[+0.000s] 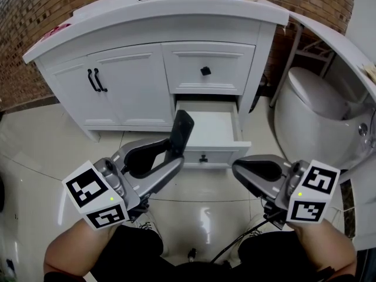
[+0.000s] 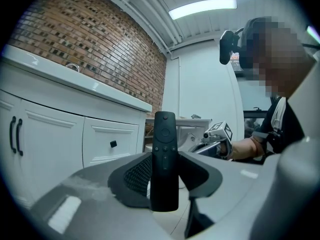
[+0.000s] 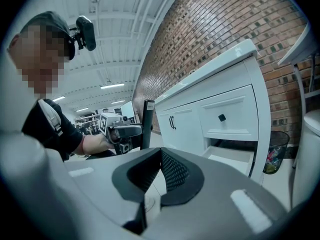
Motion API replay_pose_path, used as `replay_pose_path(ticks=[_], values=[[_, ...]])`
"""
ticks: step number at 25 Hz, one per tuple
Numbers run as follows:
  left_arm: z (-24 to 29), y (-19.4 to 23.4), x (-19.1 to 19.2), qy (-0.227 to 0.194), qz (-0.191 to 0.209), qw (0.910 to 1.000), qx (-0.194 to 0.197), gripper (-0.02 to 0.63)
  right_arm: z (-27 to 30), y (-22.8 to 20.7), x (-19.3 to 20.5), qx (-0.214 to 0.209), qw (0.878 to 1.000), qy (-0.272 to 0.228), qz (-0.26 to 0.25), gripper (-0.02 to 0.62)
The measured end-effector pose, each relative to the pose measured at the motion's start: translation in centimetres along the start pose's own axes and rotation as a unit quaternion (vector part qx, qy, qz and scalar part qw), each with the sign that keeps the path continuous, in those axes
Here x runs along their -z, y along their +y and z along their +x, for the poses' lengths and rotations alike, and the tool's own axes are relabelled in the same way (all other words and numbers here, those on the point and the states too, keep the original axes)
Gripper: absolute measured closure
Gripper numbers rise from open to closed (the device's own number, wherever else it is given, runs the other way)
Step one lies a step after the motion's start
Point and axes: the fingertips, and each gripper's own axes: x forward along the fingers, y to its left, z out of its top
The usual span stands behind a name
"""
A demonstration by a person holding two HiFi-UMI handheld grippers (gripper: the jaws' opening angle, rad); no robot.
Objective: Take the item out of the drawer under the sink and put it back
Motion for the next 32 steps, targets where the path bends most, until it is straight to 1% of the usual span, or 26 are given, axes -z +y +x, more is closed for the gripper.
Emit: replay_pose_path(ticks=[2, 6, 11, 14, 19, 22, 28, 32], values=[[0.0, 0.1, -0.1, 0.005, 0.010, 0.9999, -0.005, 0.439, 0.1, 0.1, 0.1, -0.002, 1.000, 0.001, 0.002, 0.588], [0.5, 0.4, -0.4, 0.017, 0.042, 0.9990, -0.007, 0.439, 0.2, 0.2, -0.1, -0.006, 1.000, -0.001, 0.006, 0.588], [1.4, 1.7, -0.5, 0.037, 0.075, 0.9964, -0.016, 0.439, 0.5, 0.6, 0.2, -0.013, 1.000, 0.000, 0.011, 0.588], [2.5, 2.3, -0.4, 0.057, 0.096, 0.9936, -0.015, 0.439, 0.6, 1.1, 0.3, -0.022, 1.000, 0.002, 0.010, 0.588], [5.1, 2.9, -0.3, 0.082, 0.129, 0.9882, -0.001, 0.439, 1.0, 1.8, 0.8, -0.038, 0.999, 0.011, 0.012, 0.588], [6.9, 3.9, -0.1, 0.099, 0.145, 0.9844, -0.002, 0.439, 1.0, 1.9, 0.9, -0.046, 0.999, 0.013, 0.016, 0.588], [10.4, 7.2, 0.8, 0.126, 0.163, 0.9785, -0.013, 0.439, 0.3, 1.6, 0.5, -0.054, 0.998, 0.005, 0.021, 0.588], [12.8, 9.6, 2.7, 0.162, 0.160, 0.9734, -0.025, 0.439, 0.1, 1.6, 0.2, -0.063, 0.998, 0.002, 0.023, 0.588]])
